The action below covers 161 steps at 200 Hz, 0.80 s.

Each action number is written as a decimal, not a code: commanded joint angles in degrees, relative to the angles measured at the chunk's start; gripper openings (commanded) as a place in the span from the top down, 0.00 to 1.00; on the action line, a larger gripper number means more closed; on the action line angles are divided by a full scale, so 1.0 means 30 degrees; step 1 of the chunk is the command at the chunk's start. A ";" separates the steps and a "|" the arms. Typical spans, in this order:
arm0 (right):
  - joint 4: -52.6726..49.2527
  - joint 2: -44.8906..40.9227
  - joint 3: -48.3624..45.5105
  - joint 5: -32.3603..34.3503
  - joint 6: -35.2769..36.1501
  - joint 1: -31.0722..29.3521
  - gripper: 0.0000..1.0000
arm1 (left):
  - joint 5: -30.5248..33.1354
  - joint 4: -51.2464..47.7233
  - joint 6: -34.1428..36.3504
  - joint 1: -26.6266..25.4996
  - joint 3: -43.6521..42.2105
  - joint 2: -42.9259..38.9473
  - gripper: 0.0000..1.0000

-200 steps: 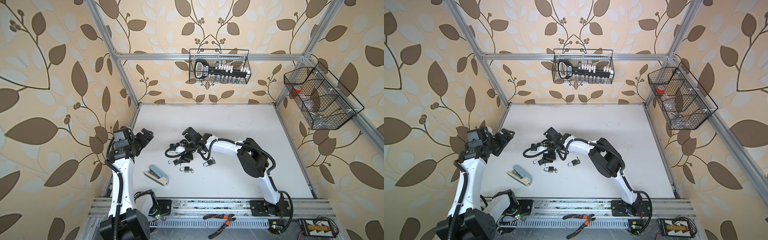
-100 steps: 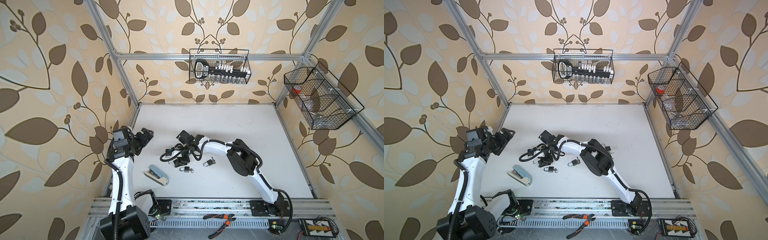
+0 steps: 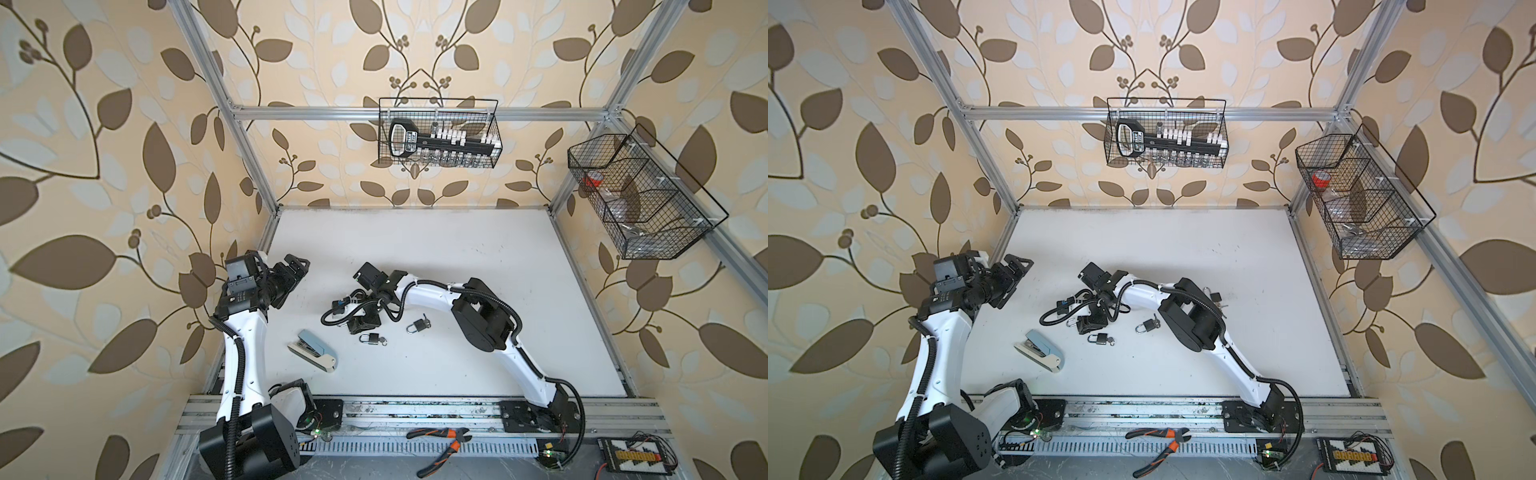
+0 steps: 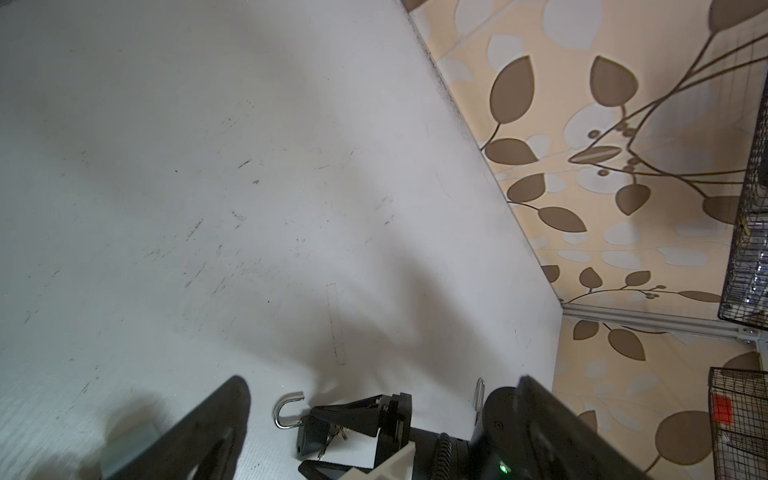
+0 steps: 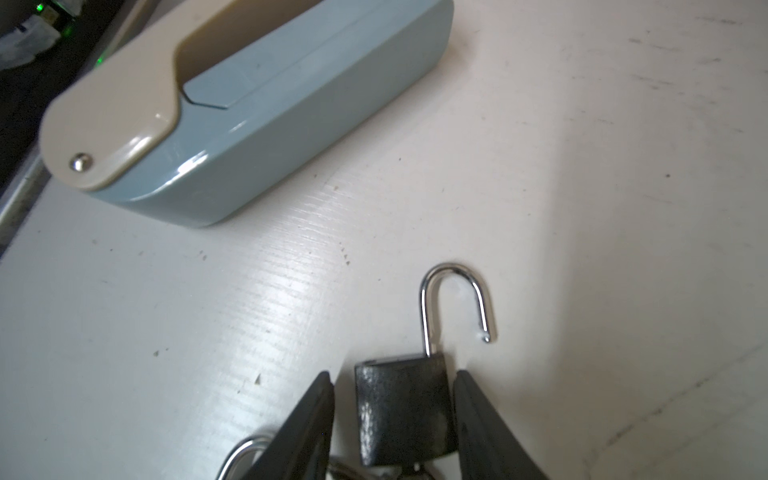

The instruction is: Lock with the key

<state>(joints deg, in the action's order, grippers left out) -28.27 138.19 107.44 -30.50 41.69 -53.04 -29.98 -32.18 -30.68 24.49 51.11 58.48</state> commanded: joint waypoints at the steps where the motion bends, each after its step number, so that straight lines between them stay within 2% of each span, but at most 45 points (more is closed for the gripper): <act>1: -0.0300 0.0601 -0.0006 0.0098 0.0422 -0.0104 0.57 | -0.0331 0.0400 -0.0082 0.0299 -0.0072 0.0019 0.01; 52: 0.0788 0.0050 -0.0273 0.0889 -0.0337 -0.0103 0.72 | -0.0437 0.0431 -0.0113 0.0699 -0.0022 -0.0003 0.01; 80: 0.2270 -0.1694 -0.1110 0.0853 -0.1506 0.0012 0.80 | -0.0554 0.0708 -0.0080 0.0714 0.0002 -0.0293 0.01; 93: 0.3227 -0.3115 -0.1941 0.0718 -0.2448 0.0191 0.84 | -0.0583 0.0861 -0.0030 0.0717 0.0010 -0.0626 0.01; 117: 0.6143 -0.6410 -0.5108 0.1089 -0.5394 0.0868 1.00 | -0.0267 0.1168 0.0273 0.0714 0.0170 -0.1558 0.01; 145: 0.8623 -1.0664 -0.9363 0.3921 -0.8663 0.1375 1.00 | -0.0974 0.2496 -0.0134 0.0450 -0.0074 -0.2041 0.01; 161: 0.9073 -1.2857 -1.1245 0.4730 -1.0078 0.1763 1.00 | -0.0407 0.2646 0.0194 -0.0746 0.0336 -0.2278 0.01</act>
<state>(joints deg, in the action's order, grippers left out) -7.97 107.57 80.23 -21.58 21.39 -48.95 -30.74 -28.14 -31.00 25.45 51.11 53.01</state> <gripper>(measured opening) 0.317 0.989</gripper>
